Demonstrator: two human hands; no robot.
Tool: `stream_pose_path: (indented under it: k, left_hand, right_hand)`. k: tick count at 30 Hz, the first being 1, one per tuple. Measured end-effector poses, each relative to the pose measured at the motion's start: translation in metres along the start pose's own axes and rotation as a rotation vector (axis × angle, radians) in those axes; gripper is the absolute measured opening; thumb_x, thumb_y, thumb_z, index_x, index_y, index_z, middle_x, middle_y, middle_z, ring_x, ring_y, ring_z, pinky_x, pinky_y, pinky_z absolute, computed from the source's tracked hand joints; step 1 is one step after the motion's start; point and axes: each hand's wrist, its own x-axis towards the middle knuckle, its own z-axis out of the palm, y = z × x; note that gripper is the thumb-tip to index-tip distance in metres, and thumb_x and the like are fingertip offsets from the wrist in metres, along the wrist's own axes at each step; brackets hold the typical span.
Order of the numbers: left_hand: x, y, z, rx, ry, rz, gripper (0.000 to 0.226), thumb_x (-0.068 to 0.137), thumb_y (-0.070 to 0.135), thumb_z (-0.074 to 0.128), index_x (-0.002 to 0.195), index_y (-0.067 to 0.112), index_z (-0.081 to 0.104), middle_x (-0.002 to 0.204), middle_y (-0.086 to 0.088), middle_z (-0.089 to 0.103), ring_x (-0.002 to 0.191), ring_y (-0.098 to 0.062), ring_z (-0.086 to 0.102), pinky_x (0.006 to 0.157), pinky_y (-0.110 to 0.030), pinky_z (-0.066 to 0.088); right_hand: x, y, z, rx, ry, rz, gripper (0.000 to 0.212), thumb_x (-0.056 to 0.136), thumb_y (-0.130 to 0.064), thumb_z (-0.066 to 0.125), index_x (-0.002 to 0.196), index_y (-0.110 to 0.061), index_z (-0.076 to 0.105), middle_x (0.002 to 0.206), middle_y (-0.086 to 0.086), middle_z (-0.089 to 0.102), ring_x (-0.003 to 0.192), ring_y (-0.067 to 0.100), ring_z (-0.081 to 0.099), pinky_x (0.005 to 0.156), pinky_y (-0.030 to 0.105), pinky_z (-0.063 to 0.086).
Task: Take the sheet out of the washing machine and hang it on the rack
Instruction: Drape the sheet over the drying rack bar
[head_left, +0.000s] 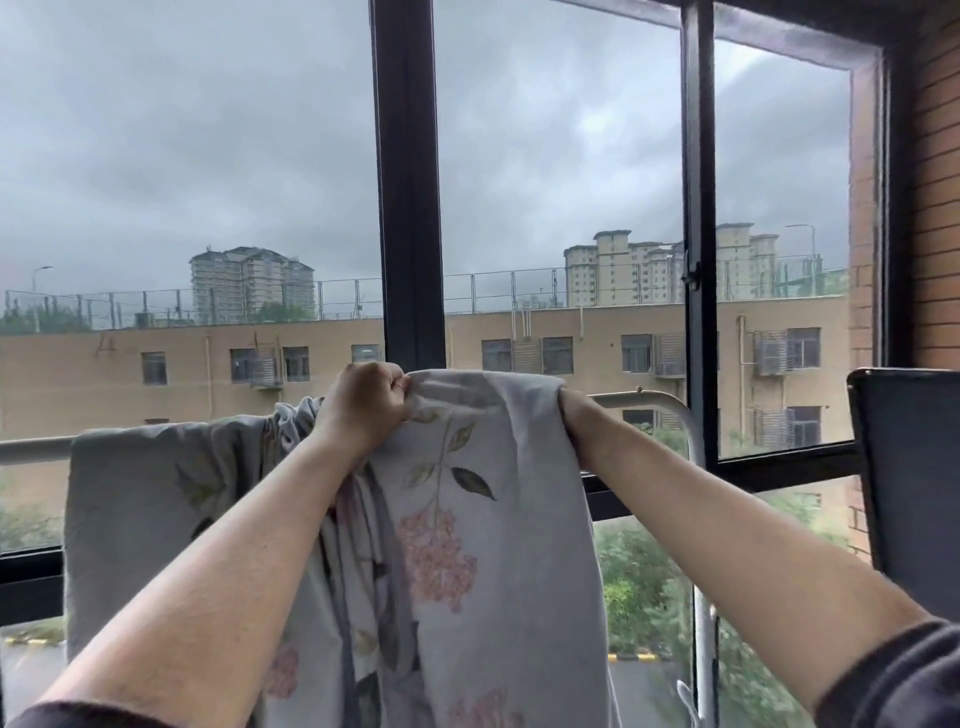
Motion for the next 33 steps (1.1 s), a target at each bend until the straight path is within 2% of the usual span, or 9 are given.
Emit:
stream_pose_path:
  k: [3,10,15,18,20,23,26,29,33]
  left_hand:
    - [0.001,-0.003,-0.001,0.001,0.039,-0.036,0.029,0.092,0.017,0.050,0.069,0.003,0.061,0.077,-0.022,0.066,0.074,-0.035,0.060,0.060,-0.030,0.037]
    - [0.004,-0.001,0.004,0.062,0.158,-0.124,0.030,0.092,0.013,0.043,0.081,-0.006,0.064,0.084,-0.029,0.065,0.079,-0.038,0.062,0.065,-0.035,0.044]
    - [0.000,0.001,0.002,0.223,0.176,-0.170,0.028,0.088,0.019,0.051,0.082,-0.005,0.065,0.084,-0.024,0.067,0.081,-0.036,0.063,0.066,-0.034,0.043]
    - [0.003,0.003,0.003,0.264,0.124,-0.230,0.023,0.086,0.021,0.053,0.085,0.000,0.063,0.086,-0.021,0.067,0.083,-0.036,0.063,0.066,-0.033,0.044]
    - [0.006,0.011,0.007,0.287,0.115,-0.215,0.018,0.085,0.019,0.051,0.093,0.006,0.061,0.093,-0.017,0.066,0.088,-0.034,0.062,0.071,-0.035,0.044]
    - [0.008,0.038,0.021,0.245,0.077,-0.027,0.015,0.088,0.024,0.049,0.090,0.015,0.060,0.094,-0.007,0.067,0.087,-0.028,0.060,0.076,-0.035,0.039]
    - [0.012,0.058,0.039,0.152,-0.014,0.085,0.017,0.092,0.027,0.051,0.091,0.017,0.064,0.094,-0.005,0.069,0.086,-0.028,0.062,0.066,-0.030,0.039]
    - [0.014,0.055,0.043,0.122,0.067,0.078,0.018,0.092,0.020,0.051,0.087,0.009,0.064,0.089,-0.013,0.068,0.082,-0.033,0.061,0.060,-0.029,0.034]
    - [0.015,0.042,0.039,0.135,0.230,0.028,0.018,0.093,0.015,0.044,0.083,0.003,0.053,0.088,-0.023,0.062,0.080,-0.041,0.059,0.061,-0.035,0.035]
  right_hand:
    - [0.014,-0.013,-0.020,-0.069,0.133,0.021,0.035,0.095,-0.019,0.036,0.100,-0.003,0.066,0.092,0.014,0.070,0.075,0.024,0.064,0.060,0.028,0.055]
    - [0.033,-0.039,-0.056,-0.064,0.308,-0.013,0.023,0.088,-0.030,0.055,0.071,-0.016,0.061,0.061,0.002,0.063,0.054,0.018,0.059,0.051,0.025,0.050]
    - [0.040,-0.050,-0.079,-0.100,0.417,0.007,0.033,0.092,-0.025,0.045,0.061,-0.016,0.049,0.047,0.002,0.056,0.059,0.020,0.051,0.054,0.029,0.041]
    - [0.036,-0.044,-0.084,-0.217,0.337,0.096,0.033,0.093,-0.033,0.044,0.066,-0.016,0.051,0.067,0.006,0.055,0.061,0.021,0.052,0.059,0.029,0.041]
    - [0.033,-0.046,-0.088,-0.283,0.308,0.100,0.025,0.089,-0.033,0.058,0.075,-0.013,0.057,0.073,0.007,0.059,0.064,0.020,0.056,0.060,0.028,0.044]
    - [0.033,-0.049,-0.097,-0.395,0.261,0.072,0.038,0.075,-0.033,0.077,0.098,-0.005,0.065,0.093,0.011,0.068,0.087,0.025,0.064,0.079,0.034,0.053]
    - [0.036,-0.046,-0.099,-0.427,0.238,0.077,0.043,0.078,-0.034,0.074,0.107,-0.004,0.066,0.103,0.012,0.069,0.095,0.026,0.065,0.091,0.040,0.052]
    - [0.039,-0.046,-0.109,-0.351,0.230,0.084,0.041,0.086,-0.037,0.065,0.112,-0.005,0.064,0.093,0.012,0.068,0.080,0.024,0.065,0.077,0.034,0.054]
    - [0.041,-0.050,-0.115,-0.248,0.181,0.107,0.027,0.091,-0.038,0.056,0.094,-0.011,0.061,0.076,0.009,0.063,0.063,0.020,0.060,0.055,0.025,0.050]
